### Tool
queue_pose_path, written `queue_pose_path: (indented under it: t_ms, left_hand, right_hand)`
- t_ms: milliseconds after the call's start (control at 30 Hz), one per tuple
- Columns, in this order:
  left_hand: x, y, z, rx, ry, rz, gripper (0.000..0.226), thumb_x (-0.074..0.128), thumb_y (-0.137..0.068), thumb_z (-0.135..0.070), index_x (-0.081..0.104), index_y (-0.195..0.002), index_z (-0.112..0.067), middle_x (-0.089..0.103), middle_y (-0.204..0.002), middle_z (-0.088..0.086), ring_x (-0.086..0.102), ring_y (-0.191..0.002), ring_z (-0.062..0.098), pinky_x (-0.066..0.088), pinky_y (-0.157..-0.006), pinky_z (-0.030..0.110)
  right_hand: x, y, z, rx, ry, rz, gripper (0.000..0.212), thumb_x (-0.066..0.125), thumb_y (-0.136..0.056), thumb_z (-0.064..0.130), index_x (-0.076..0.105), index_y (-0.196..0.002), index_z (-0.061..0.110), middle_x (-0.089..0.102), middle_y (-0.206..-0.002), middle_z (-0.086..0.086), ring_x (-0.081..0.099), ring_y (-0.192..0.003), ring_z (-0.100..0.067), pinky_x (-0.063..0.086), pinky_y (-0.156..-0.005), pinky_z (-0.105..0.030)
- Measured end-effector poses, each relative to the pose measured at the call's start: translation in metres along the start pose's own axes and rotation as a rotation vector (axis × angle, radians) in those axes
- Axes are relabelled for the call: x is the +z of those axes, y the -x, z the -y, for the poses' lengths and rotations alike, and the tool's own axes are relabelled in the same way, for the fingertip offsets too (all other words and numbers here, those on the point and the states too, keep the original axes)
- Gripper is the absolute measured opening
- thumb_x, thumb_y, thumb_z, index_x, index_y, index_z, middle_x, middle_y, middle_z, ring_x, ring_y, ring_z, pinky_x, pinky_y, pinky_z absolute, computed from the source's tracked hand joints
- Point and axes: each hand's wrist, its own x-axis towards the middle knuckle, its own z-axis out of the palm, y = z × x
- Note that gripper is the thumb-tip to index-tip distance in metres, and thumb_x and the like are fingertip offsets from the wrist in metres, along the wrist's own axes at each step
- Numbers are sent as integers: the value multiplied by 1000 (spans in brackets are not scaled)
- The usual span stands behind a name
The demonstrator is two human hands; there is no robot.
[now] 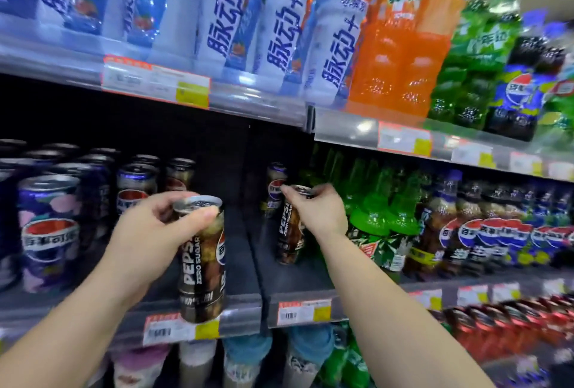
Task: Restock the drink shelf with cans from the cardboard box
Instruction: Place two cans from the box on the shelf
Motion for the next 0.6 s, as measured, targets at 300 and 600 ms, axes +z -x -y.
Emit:
queue_pose_path:
  t_ms: [300,600]
  left_hand:
    - [23,23,-11,17,-77,-104,36,72,-47,-53,76,-82,-42,76,-89,-10,69,-85,9,49,-79,31]
    - [15,19,-20,33,-82,-110,30,75,-50,-47,75,-79,-43,75,-90,-10,69,-84,7,49,-76,27]
  right_hand:
    - [11,14,-51,35,-158,491,81,85,-47,36,56,-121,16,70,-109,-1,65,-101,-20,52,-94,-36]
    - [35,13,-61,9,106,411,48,84,-71,31,66,-111,10,70,-111,-9,65,-101,-28,51,-85,-31]
